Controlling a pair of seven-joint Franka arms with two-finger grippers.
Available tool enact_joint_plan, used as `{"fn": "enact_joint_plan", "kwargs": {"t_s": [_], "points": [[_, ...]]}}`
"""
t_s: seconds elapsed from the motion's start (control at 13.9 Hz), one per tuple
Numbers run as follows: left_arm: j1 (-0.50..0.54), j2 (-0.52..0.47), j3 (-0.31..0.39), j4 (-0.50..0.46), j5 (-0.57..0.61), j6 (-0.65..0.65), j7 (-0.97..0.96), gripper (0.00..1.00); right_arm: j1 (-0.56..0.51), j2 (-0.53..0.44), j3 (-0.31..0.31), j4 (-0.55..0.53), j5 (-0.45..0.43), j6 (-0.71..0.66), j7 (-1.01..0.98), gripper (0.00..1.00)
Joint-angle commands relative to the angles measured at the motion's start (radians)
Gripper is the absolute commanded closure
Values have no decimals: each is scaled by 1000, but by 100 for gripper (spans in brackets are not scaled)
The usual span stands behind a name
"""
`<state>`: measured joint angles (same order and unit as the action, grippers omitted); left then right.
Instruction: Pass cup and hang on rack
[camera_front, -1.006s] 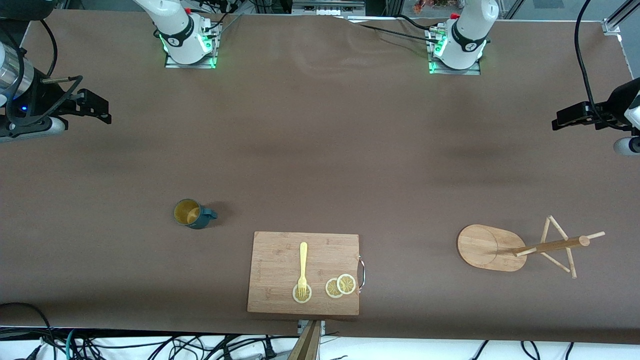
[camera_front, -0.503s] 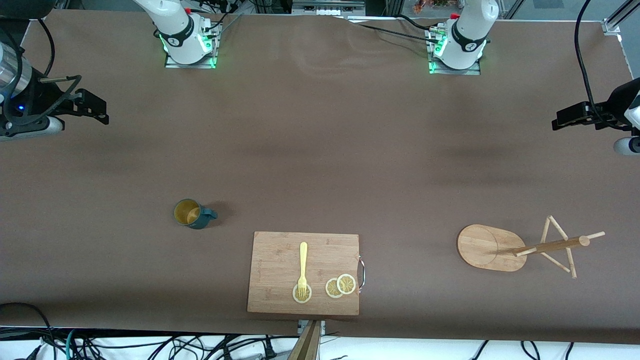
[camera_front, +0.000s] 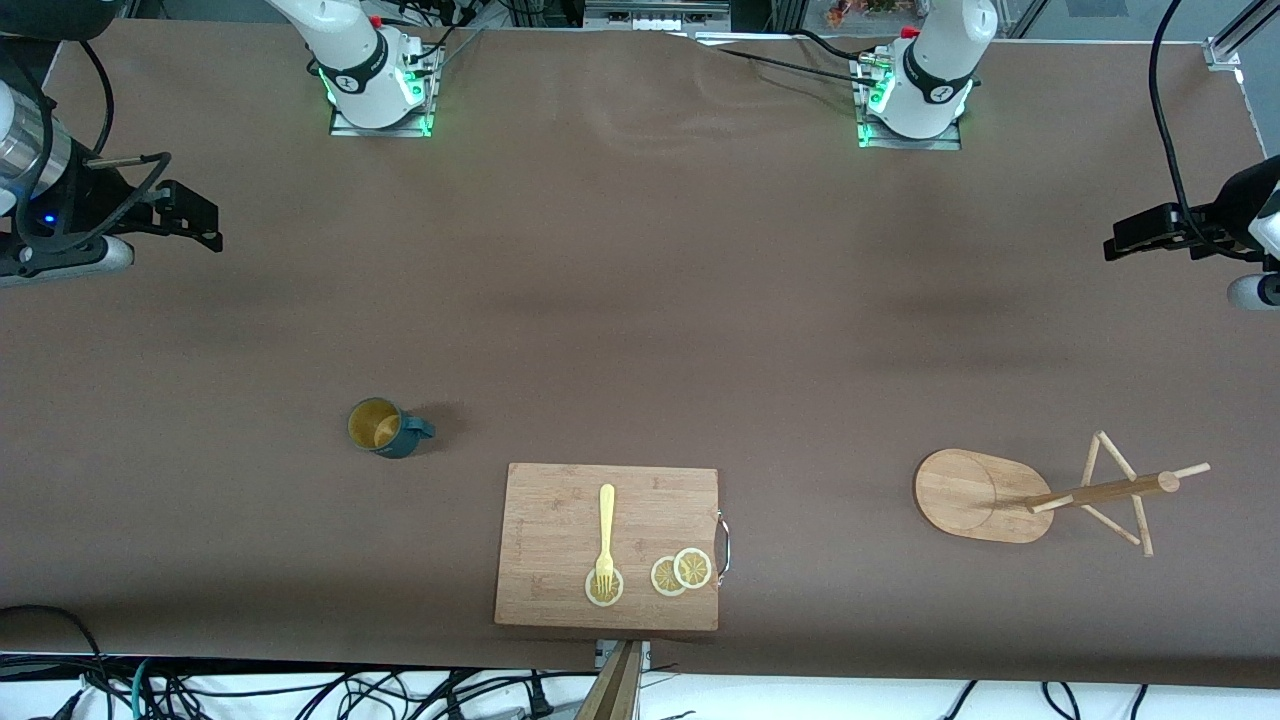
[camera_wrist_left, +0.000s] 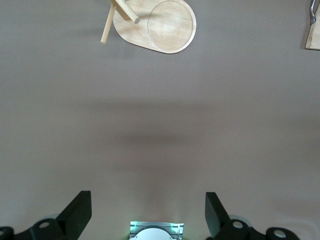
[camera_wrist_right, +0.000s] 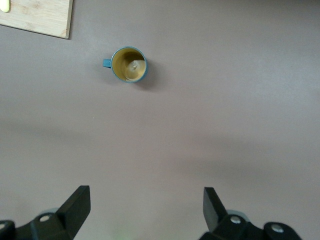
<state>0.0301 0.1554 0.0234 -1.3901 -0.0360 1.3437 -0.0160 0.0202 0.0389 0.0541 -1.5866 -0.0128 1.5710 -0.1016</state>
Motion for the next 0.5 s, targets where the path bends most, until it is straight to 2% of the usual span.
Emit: {"fn": "enact_joint_plan", "kwargs": {"t_s": [0.0, 0.43], "points": [[8, 12, -6, 25, -9, -3, -9, 0, 0, 6, 4, 20, -12, -9, 14, 0], [10, 12, -5, 25, -9, -3, -9, 0, -2, 9, 1, 20, -13, -8, 3, 0]]}}
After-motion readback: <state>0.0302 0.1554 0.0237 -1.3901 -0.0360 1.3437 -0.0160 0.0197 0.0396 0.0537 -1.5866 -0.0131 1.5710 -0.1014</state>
